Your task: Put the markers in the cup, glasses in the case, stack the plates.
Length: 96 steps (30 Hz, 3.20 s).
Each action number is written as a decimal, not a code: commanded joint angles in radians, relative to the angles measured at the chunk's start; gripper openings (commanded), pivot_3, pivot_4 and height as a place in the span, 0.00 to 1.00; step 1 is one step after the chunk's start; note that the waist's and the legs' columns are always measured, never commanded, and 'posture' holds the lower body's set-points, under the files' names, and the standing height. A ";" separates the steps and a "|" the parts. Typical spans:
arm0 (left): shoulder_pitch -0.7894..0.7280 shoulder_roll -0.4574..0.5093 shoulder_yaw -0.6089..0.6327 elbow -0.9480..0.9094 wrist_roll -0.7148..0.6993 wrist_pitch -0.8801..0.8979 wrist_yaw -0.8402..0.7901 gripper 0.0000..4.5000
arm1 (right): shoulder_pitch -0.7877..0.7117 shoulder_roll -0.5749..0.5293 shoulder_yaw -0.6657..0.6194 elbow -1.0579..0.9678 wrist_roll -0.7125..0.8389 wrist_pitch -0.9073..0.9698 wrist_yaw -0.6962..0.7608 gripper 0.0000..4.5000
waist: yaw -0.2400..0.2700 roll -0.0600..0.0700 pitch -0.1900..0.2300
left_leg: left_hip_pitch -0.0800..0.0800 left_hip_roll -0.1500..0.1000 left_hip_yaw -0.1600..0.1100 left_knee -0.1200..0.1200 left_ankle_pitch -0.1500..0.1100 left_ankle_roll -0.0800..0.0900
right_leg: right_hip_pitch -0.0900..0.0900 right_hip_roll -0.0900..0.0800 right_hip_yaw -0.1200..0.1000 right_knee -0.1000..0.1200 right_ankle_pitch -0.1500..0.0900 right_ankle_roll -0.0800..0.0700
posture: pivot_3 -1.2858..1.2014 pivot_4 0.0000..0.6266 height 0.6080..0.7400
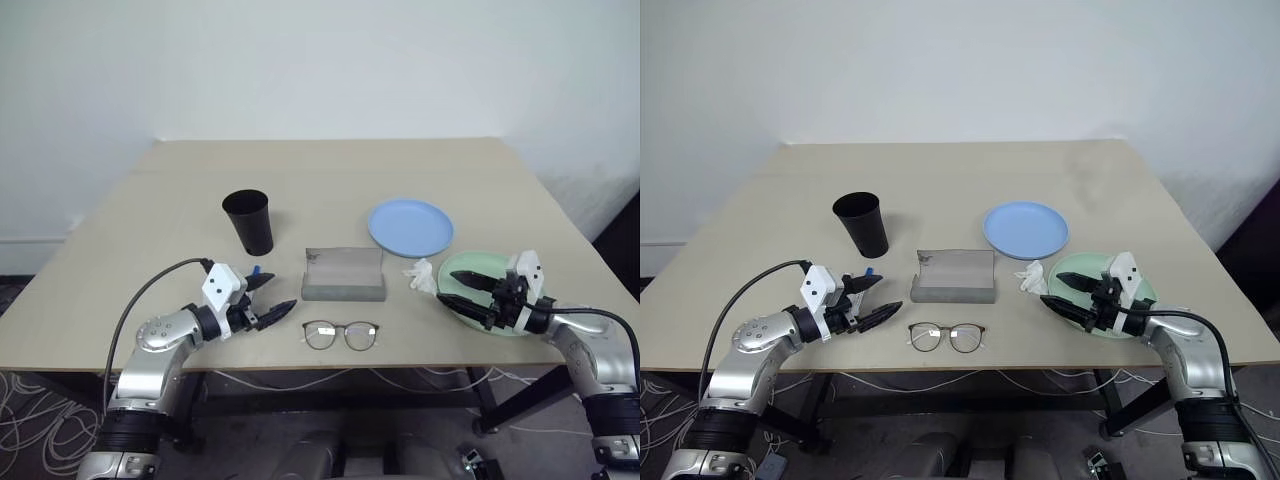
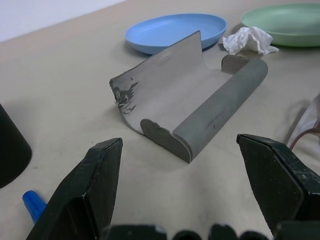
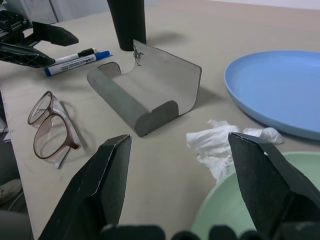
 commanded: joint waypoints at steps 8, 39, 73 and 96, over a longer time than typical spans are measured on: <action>0.000 0.008 0.037 -0.023 -0.016 0.000 -0.003 0.86 | 0.023 0.011 -0.012 -0.131 0.020 0.023 -0.041 0.75 | 0.000 0.000 0.000 | 0.000 0.000 0.000 0.000 0.000 0.000 | 0.000 0.000 0.000 0.000 0.000 0.000 | 0.52 0.00 0.98; 0.008 -0.092 -0.059 -0.190 -0.037 0.078 0.007 0.86 | 0.069 0.080 0.136 -0.397 -0.316 0.355 -0.579 0.75 | 0.000 0.000 0.000 | 0.000 0.000 0.001 -0.004 0.000 0.000 | -0.001 -0.001 0.000 0.000 0.000 0.000 | 0.52 0.00 0.98; -0.020 -0.121 -0.103 -0.181 -0.025 0.077 0.018 0.87 | -0.027 0.091 0.181 -0.412 -0.519 0.532 -0.773 0.01 | 0.000 0.000 0.000 | 0.001 0.000 0.002 -0.004 0.000 0.000 | -0.001 -0.001 0.000 0.000 0.000 0.000 | 0.52 0.00 0.98; -0.054 -0.124 -0.100 -0.159 -0.019 0.063 0.032 0.87 | -0.722 0.184 0.296 0.703 -0.503 -0.410 -0.333 0.01 | -0.032 -0.001 0.000 | 0.004 0.001 0.004 -0.003 0.001 -0.001 | -0.001 0.004 -0.001 -0.001 0.002 0.002 | 0.52 0.00 0.98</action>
